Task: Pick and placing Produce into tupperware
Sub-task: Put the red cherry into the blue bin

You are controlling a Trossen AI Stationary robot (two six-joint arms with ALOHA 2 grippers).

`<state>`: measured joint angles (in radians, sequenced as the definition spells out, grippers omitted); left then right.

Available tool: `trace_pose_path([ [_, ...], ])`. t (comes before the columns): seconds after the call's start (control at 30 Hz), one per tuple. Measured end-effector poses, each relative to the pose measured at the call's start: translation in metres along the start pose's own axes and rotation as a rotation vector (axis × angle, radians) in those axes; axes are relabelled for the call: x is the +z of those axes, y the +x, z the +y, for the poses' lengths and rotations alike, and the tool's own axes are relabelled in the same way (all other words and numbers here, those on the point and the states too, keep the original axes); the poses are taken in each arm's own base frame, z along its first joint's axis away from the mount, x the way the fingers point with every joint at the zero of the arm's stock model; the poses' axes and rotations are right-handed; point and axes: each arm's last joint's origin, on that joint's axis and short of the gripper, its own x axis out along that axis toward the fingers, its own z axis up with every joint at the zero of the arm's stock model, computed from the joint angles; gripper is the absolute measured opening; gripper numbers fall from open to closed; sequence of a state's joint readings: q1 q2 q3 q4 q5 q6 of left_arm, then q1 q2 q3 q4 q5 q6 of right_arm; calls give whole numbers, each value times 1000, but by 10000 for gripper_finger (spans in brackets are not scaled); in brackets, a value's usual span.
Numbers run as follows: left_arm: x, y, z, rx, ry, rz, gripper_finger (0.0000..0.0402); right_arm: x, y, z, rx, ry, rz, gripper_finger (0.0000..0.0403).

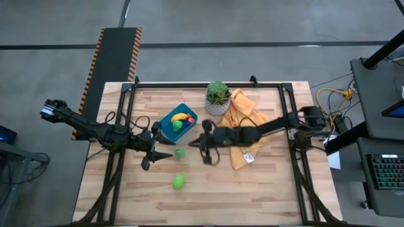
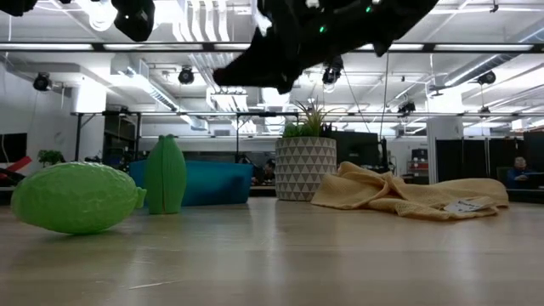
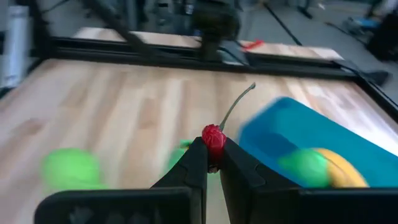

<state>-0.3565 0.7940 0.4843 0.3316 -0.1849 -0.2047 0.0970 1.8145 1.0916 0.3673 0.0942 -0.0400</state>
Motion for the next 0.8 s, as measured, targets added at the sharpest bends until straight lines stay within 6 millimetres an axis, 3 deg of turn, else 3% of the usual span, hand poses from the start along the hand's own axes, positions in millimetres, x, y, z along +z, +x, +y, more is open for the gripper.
trace_pose_path([
  [0.2,4,-4,0,-2,-4,-22,206,-4,2,-39,-69,73,33,22],
  [0.37,6,-6,0,-4,-5,-32,206,13,5,-52,-74,66,18,22],
  [0.53,6,-6,0,-4,-5,-34,206,34,23,-60,-73,22,71,22],
  [0.8,8,-8,0,-7,-3,-45,206,42,52,-93,-34,25,207,22],
])
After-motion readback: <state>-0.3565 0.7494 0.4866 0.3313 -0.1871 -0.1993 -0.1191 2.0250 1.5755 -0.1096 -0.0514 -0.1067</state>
